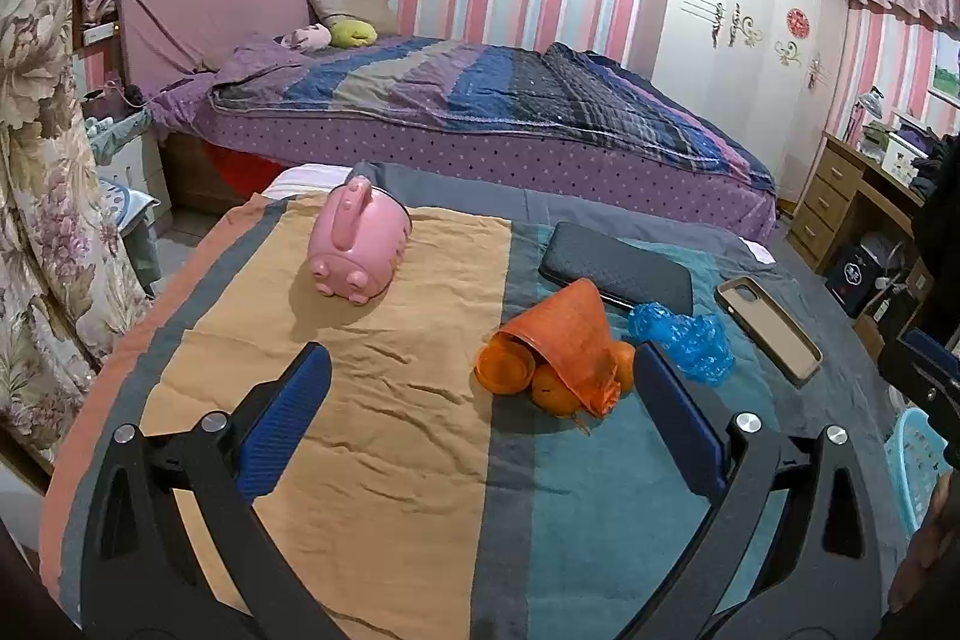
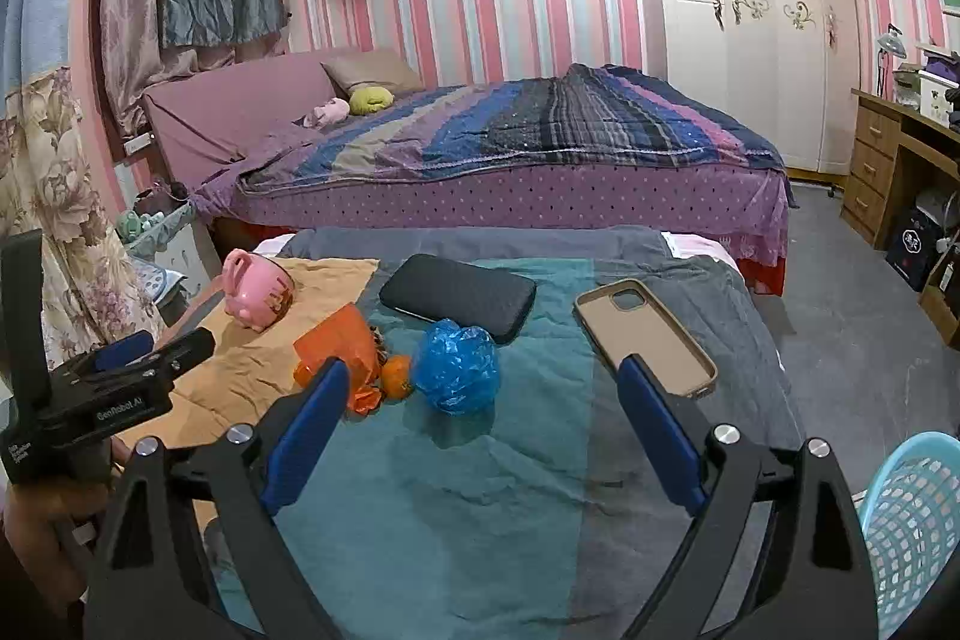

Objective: Collect trash
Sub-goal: 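Return both grippers to the bed near the orange and blue bags, then grasp the orange mesh bag with the left gripper while the right grasps the blue plastic bag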

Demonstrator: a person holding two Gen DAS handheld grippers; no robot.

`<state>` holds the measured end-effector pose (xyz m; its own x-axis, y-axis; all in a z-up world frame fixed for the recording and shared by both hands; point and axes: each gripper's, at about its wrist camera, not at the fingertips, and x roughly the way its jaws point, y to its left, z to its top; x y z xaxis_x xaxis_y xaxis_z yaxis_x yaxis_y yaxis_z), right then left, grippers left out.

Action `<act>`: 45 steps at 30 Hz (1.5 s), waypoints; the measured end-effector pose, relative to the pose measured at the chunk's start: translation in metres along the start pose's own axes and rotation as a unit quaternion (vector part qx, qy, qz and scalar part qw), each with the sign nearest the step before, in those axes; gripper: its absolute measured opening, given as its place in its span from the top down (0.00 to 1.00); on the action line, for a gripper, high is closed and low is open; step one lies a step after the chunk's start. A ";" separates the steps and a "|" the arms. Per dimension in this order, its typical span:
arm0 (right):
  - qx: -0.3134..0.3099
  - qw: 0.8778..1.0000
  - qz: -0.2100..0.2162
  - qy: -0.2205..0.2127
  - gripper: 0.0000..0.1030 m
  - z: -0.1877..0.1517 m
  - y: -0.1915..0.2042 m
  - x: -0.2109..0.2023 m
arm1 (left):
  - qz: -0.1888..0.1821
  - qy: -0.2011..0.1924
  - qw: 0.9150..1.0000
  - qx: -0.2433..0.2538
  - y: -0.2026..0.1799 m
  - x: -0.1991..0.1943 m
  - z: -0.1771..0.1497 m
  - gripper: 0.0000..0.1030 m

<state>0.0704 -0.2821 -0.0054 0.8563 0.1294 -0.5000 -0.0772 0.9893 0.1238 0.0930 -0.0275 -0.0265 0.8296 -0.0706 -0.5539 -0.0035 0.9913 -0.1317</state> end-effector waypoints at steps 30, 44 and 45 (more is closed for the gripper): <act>0.022 0.999 0.022 0.045 0.13 0.009 0.001 0.084 | -0.058 0.058 0.996 0.019 -0.024 0.100 0.010 0.06; 0.013 0.998 0.025 0.060 0.13 0.009 0.007 0.114 | -0.090 0.095 0.990 0.055 -0.039 0.139 0.012 0.78; 0.012 0.998 0.025 0.060 0.13 0.009 0.009 0.115 | -0.088 0.090 0.990 0.059 -0.040 0.137 0.013 0.85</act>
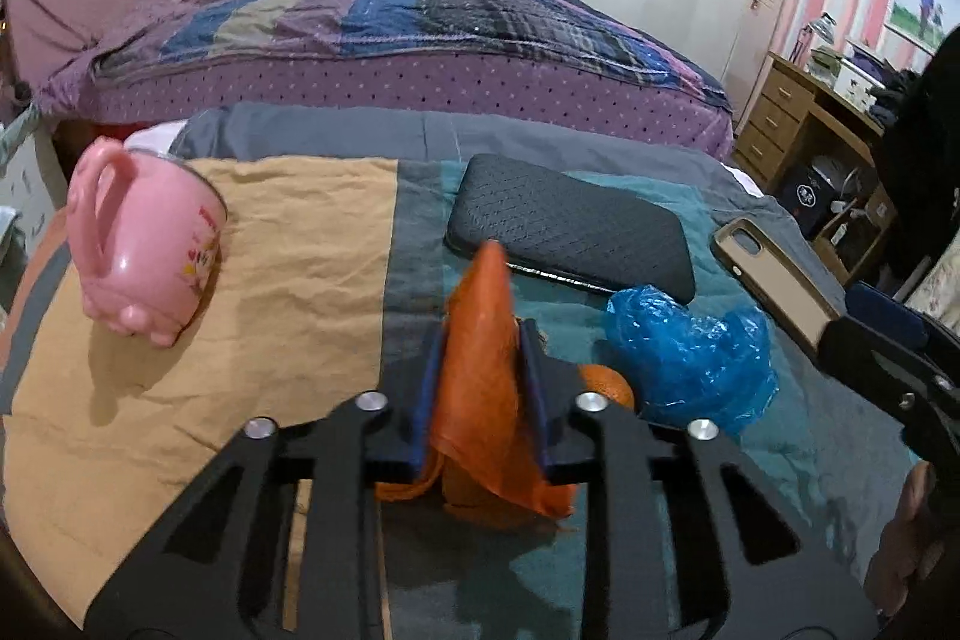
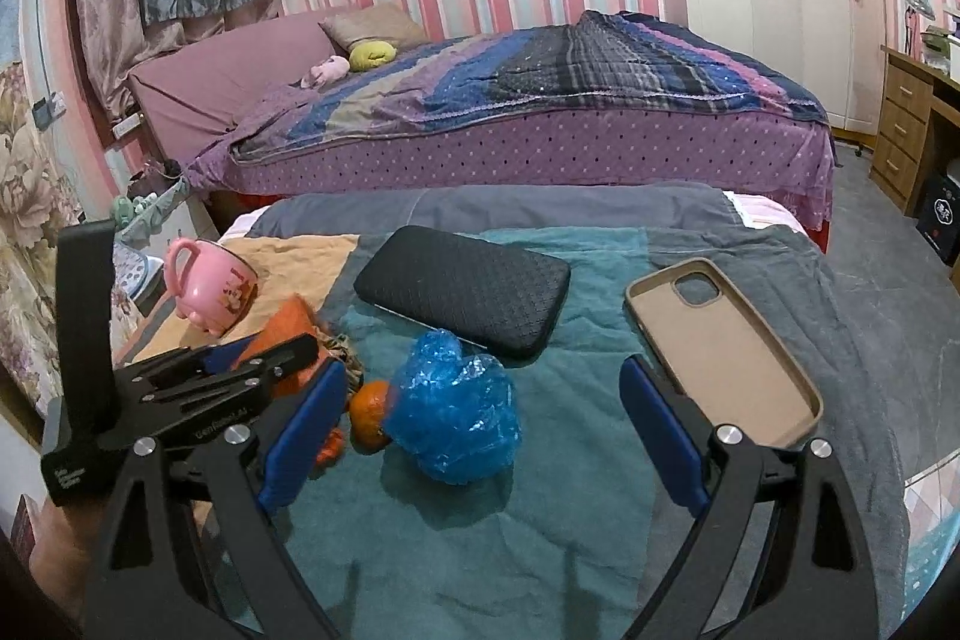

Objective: Collect trash
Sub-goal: 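Grasp the orange mesh bag with the left gripper while the right grasps the blue plastic bag, then carry both bags over the blue wastebasket and drop them inside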

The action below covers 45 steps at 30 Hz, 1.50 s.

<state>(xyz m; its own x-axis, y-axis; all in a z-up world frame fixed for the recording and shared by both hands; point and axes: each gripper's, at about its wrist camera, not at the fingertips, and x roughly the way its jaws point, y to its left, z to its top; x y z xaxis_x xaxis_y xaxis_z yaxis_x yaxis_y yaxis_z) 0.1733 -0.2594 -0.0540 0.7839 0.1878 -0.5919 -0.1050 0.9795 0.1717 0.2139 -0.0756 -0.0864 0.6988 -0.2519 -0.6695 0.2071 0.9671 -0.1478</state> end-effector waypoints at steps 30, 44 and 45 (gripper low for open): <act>-0.006 1.000 -0.017 -0.005 0.12 0.002 0.005 0.022 | 0.049 -0.087 0.994 -0.035 0.050 -0.067 0.022 1.00; -0.043 0.997 -0.017 0.069 0.69 -0.010 0.017 0.055 | 0.046 -0.085 0.995 -0.032 0.051 -0.073 0.021 1.00; -0.038 0.997 -0.016 0.064 0.70 -0.009 0.015 0.052 | 0.046 -0.086 0.995 -0.033 0.052 -0.074 0.020 1.00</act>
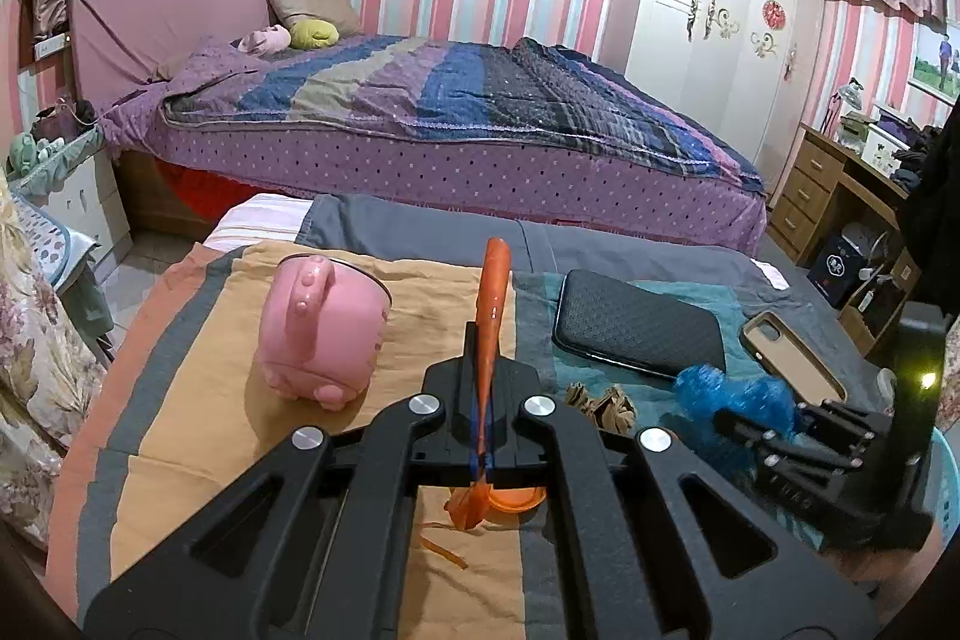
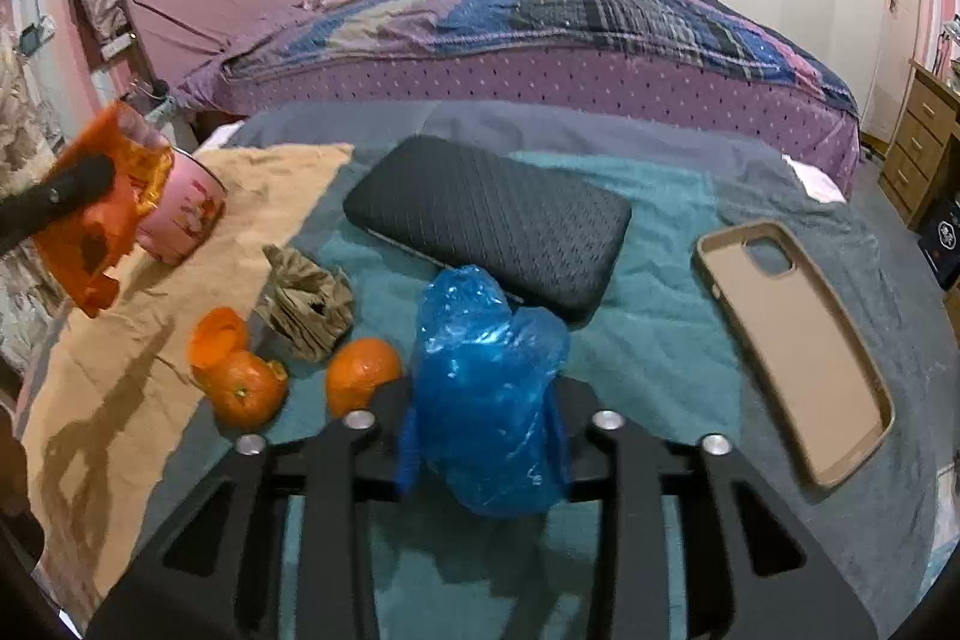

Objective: Collect trash
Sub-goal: 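Carry both bags over the blue wastebasket and drop them inside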

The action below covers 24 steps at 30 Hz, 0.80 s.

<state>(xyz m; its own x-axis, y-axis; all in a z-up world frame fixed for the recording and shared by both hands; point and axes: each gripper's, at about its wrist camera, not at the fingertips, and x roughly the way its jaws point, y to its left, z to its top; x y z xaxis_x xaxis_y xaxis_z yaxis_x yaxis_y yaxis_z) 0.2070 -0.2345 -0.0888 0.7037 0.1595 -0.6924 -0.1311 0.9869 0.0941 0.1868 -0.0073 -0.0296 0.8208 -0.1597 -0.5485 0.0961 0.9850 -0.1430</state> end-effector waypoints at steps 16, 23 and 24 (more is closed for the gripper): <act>0.031 0.996 0.020 -0.081 0.71 -0.005 -0.014 -0.084 | -0.027 -0.018 0.999 0.008 -0.023 -0.050 -0.012 1.00; 0.034 0.993 0.016 -0.116 0.72 -0.017 -0.022 -0.135 | -0.054 -0.022 0.998 0.011 -0.051 -0.073 -0.022 1.00; 0.035 0.992 0.014 -0.122 0.72 -0.019 -0.024 -0.142 | -0.058 -0.025 0.998 0.016 -0.057 -0.078 -0.025 1.00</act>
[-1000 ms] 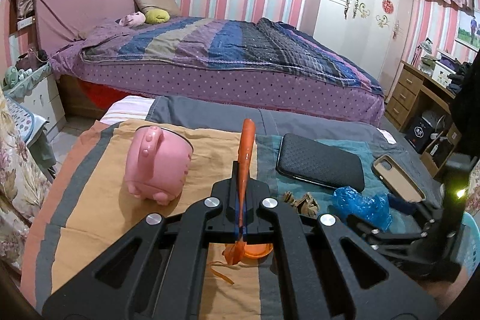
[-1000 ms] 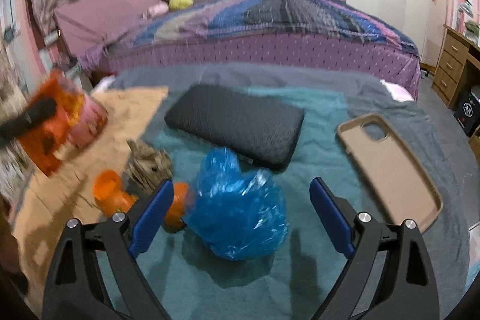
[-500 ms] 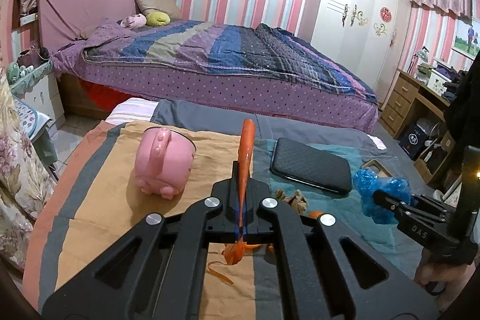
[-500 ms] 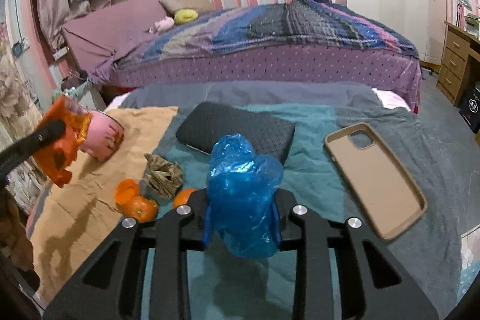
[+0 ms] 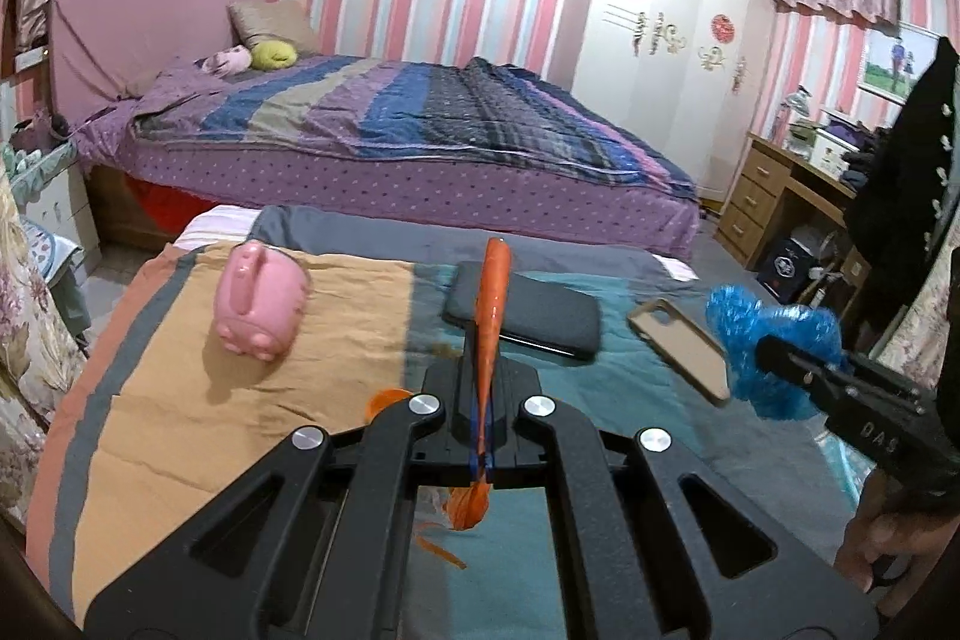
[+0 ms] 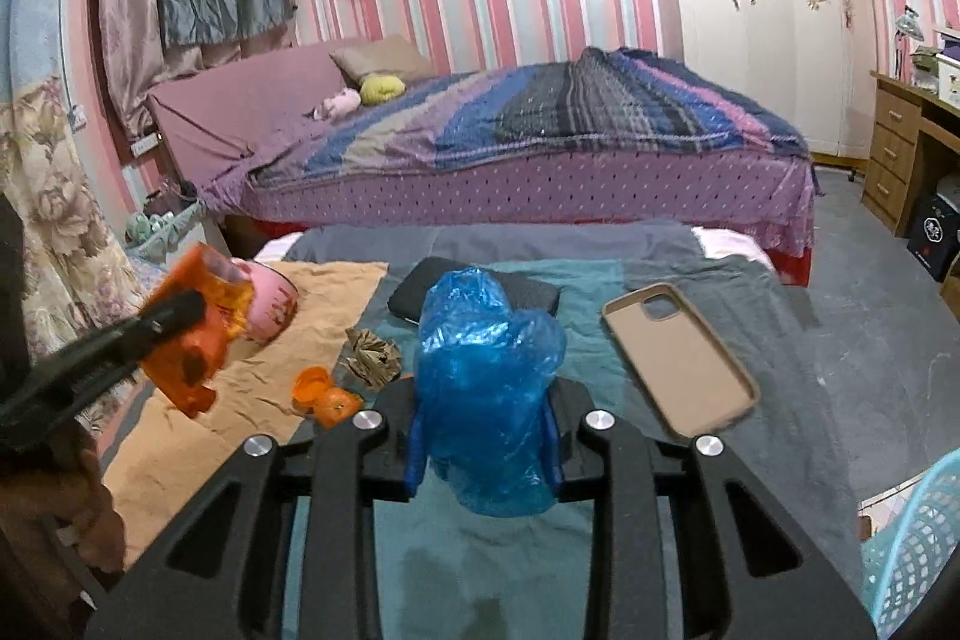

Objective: Collect trash
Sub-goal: 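Carry both bags over the blue wastebasket and drop them inside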

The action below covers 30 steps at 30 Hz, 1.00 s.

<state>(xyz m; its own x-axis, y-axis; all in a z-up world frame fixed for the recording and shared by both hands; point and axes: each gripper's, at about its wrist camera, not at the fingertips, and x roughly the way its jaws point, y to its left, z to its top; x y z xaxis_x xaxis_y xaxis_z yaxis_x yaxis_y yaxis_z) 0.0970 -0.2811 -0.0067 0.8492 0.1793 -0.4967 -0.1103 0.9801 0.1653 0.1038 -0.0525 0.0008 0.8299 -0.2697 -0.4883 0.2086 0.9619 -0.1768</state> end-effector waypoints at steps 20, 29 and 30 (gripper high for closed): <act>0.050 0.989 -0.084 -0.107 0.71 -0.022 -0.116 -0.171 | -0.120 -0.003 0.989 0.090 -0.191 -0.046 -0.049 1.00; 0.093 0.973 -0.167 -0.126 0.71 -0.030 -0.200 -0.226 | -0.179 0.001 0.980 0.093 -0.282 -0.039 -0.056 1.00; 0.097 0.973 -0.167 -0.123 0.71 -0.030 -0.208 -0.229 | -0.185 0.001 0.978 0.096 -0.292 -0.037 -0.057 1.00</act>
<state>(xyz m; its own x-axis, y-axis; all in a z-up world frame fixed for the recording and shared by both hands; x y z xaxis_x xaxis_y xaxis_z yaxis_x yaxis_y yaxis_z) -0.0905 -0.5233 0.0472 0.9217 -0.1962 -0.3346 0.2727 0.9412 0.1995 -0.0174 -0.3256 0.0217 0.6781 -0.6011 -0.4228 0.5884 0.7888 -0.1776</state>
